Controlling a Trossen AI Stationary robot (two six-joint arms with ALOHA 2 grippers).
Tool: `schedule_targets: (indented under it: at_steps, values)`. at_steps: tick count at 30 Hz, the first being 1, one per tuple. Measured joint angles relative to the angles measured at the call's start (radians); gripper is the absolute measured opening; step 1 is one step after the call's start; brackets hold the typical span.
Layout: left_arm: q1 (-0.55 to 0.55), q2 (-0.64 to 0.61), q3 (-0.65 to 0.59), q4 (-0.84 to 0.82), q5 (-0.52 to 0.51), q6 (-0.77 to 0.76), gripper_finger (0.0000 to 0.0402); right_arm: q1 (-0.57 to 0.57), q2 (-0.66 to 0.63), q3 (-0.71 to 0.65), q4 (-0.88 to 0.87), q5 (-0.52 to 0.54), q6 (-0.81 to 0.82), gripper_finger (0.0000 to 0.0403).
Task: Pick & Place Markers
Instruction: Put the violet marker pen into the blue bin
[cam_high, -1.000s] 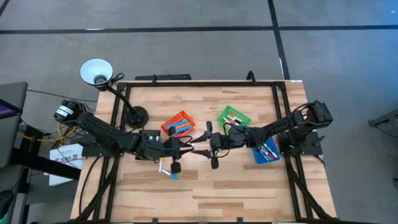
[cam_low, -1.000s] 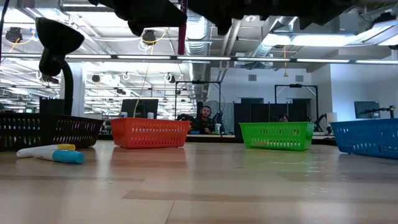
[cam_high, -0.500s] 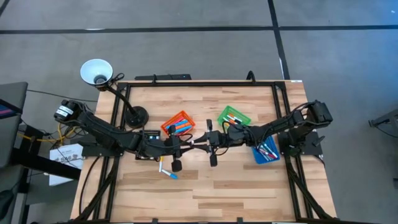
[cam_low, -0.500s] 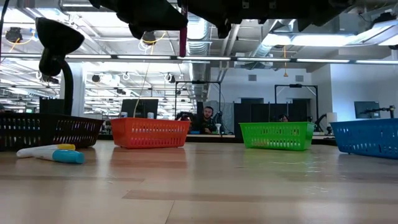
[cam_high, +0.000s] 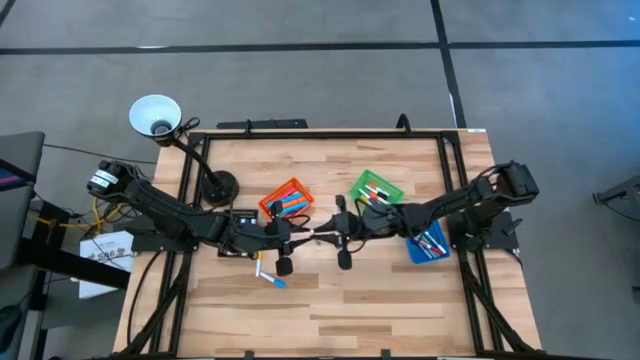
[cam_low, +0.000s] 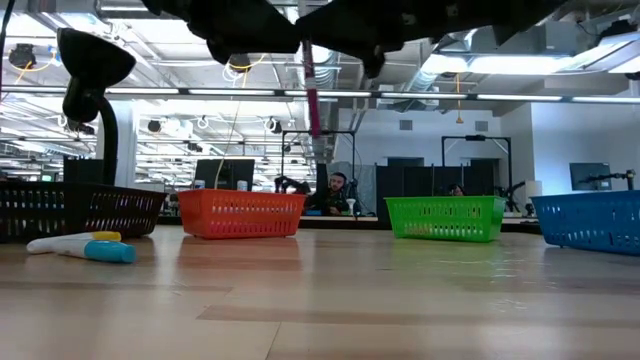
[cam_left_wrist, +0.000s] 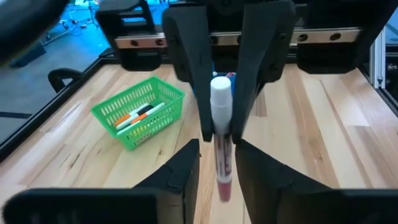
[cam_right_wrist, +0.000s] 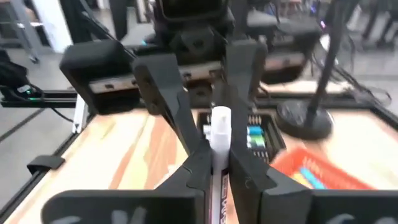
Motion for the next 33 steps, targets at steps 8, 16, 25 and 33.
schedule_targets:
  at_steps: [8,16,25,33]
  values:
    - [0.007,-0.001,0.001,0.009,-0.002,0.075,0.012,0.085,-0.228,-0.001,-0.422,0.196,0.139,0.0022]
    - [0.075,-0.001,0.001,0.009,-0.002,0.087,0.0128,0.244,-0.487,-0.002,-1.133,0.426,0.722,0.0019]
    - [0.124,-0.001,0.001,0.009,-0.002,0.086,0.0129,0.405,-0.541,-0.007,-1.739,0.399,1.461,0.0035]
    - [0.126,-0.001,0.001,0.009,0.025,0.085,0.0129,0.388,-0.476,-0.117,-1.733,0.366,1.551,0.0034]
